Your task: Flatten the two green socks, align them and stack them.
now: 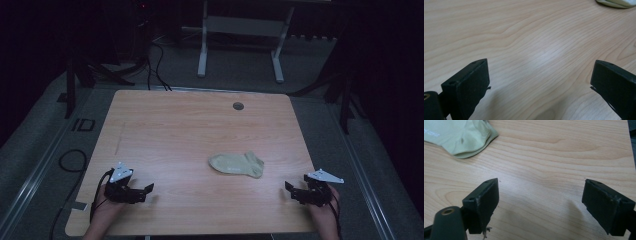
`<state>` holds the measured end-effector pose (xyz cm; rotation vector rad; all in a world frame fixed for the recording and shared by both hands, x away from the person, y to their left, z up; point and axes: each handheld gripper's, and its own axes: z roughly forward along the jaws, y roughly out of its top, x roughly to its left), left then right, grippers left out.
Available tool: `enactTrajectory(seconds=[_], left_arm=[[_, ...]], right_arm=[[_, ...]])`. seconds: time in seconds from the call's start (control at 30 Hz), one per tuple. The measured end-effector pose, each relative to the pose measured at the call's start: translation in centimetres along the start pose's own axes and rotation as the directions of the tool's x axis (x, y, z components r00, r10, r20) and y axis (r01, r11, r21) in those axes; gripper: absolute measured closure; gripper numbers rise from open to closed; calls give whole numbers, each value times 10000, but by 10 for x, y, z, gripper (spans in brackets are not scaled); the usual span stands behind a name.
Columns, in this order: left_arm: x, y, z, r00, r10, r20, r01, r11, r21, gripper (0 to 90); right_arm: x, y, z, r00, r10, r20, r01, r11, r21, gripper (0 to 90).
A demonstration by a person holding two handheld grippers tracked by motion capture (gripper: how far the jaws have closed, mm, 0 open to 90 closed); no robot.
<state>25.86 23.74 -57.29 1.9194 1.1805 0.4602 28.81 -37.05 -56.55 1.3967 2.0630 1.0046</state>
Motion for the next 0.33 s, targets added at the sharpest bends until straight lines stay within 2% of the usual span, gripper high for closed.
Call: enactTrajectory(seconds=[0.13, 0.33], left_arm=[[4, -3, -2, 9996, -288, -61, 288, 9996, -45, 20], [5, -4, -2, 9994, -353, 10, 353, 9993, -101, 20]], right_arm=[[-3, -2, 1, 9999, 163, 28, -163, 9999, -16, 141], [-3, -2, 2, 9999, 156, 40, -156, 9999, 9, 141]])
